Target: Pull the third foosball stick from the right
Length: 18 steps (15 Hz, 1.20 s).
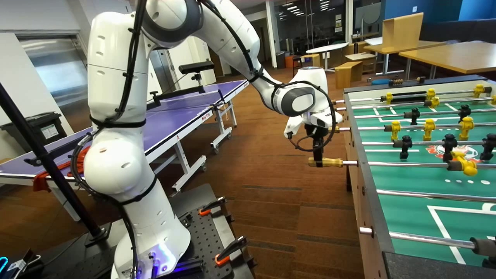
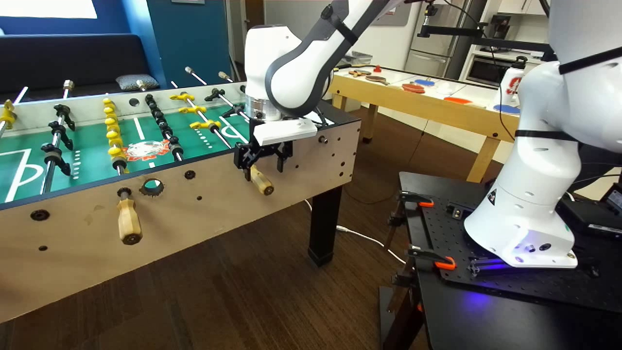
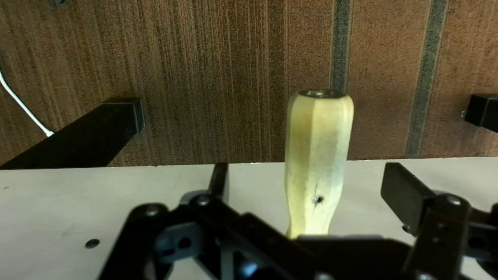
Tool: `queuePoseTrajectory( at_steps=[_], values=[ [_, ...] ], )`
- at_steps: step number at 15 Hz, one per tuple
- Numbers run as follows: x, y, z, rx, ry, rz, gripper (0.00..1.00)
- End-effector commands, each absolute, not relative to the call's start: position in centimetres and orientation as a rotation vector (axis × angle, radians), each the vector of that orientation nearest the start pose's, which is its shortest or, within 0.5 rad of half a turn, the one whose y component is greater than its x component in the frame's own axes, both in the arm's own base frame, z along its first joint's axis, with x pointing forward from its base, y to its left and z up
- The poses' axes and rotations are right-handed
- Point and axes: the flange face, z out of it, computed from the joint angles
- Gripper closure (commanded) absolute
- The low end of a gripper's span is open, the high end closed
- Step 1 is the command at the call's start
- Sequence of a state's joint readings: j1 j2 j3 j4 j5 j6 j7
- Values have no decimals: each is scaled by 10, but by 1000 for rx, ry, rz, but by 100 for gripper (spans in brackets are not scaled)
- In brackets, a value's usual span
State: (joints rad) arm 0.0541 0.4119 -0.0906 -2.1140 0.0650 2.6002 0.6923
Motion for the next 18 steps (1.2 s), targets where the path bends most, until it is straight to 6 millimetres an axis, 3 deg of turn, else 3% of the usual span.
queuePoseTrajectory(
  at_steps=[1, 9, 10, 18],
  values=[
    [599, -29, 222, -2906, 1197, -109, 0],
    [607, -29, 215, -2916, 1192, -112, 0],
    [607, -28, 214, -2917, 1189, -111, 21],
    [608, -17, 207, -2932, 1161, -99, 81]
  ],
)
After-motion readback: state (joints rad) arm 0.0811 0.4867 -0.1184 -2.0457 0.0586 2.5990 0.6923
